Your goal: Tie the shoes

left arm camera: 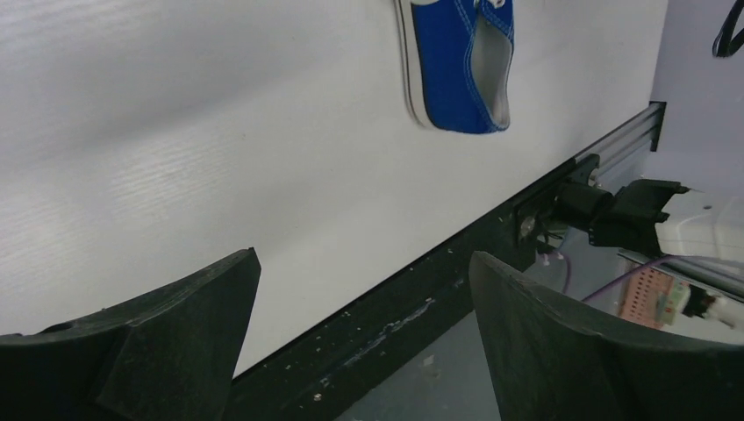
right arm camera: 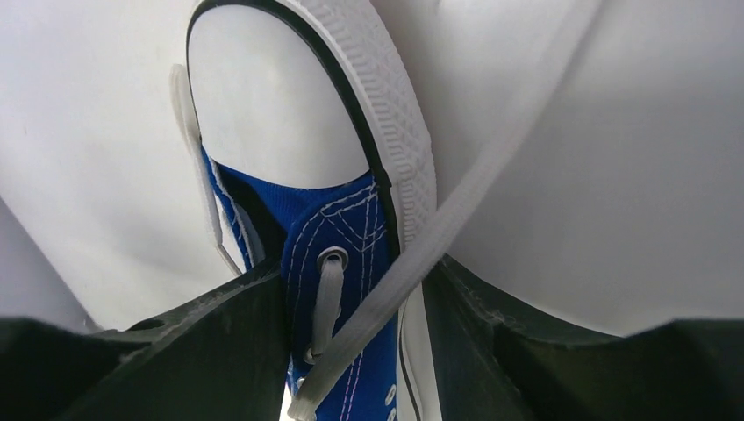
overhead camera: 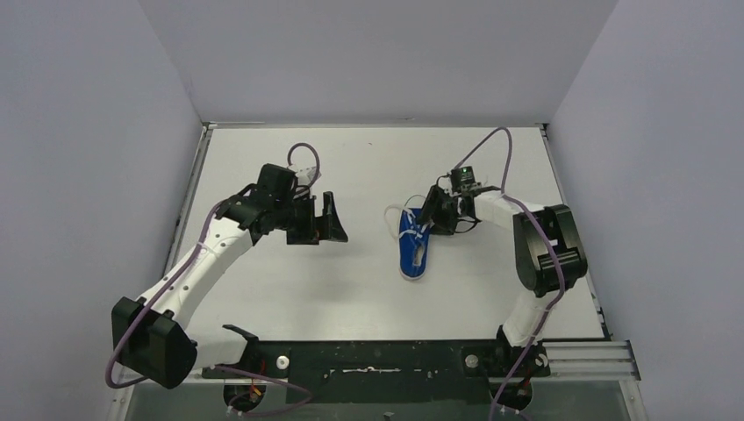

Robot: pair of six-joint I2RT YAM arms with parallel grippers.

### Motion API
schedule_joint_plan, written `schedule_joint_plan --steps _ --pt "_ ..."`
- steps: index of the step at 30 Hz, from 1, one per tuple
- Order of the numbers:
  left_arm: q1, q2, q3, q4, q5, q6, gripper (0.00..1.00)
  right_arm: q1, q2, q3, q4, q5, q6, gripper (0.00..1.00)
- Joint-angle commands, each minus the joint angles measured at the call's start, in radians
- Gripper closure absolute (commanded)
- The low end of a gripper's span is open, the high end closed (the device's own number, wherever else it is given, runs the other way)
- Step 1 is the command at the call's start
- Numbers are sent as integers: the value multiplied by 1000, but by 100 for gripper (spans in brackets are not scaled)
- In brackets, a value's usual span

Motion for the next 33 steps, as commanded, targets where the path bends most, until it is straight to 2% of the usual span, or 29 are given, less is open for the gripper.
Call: schedule_joint_plan --steps 1,4,6,10,12,18,25,33 --pt "-27 28 -67 134 125 -127 12 78 -149 -164 59 0 139 48" --pt "-40 83 -123 267 149 -239 17 149 -214 -225 73 4 180 46" --pt "-57 129 -118 335 146 -272 18 175 -252 -239 56 1 175 39" --pt "-89 308 -4 321 107 -249 23 154 -325 -175 -146 67 57 17" --pt "-110 401 78 277 68 -204 25 114 -326 -132 -234 70 -20 12" --pt "-136 614 284 170 -46 -99 33 -32 -223 27 -387 96 -164 13" --pt "-190 809 539 -61 -213 81 35 -14 18 280 -460 258 -96 19" --pt "-202 885 573 -103 -323 158 40 62 248 524 -591 479 17 24"
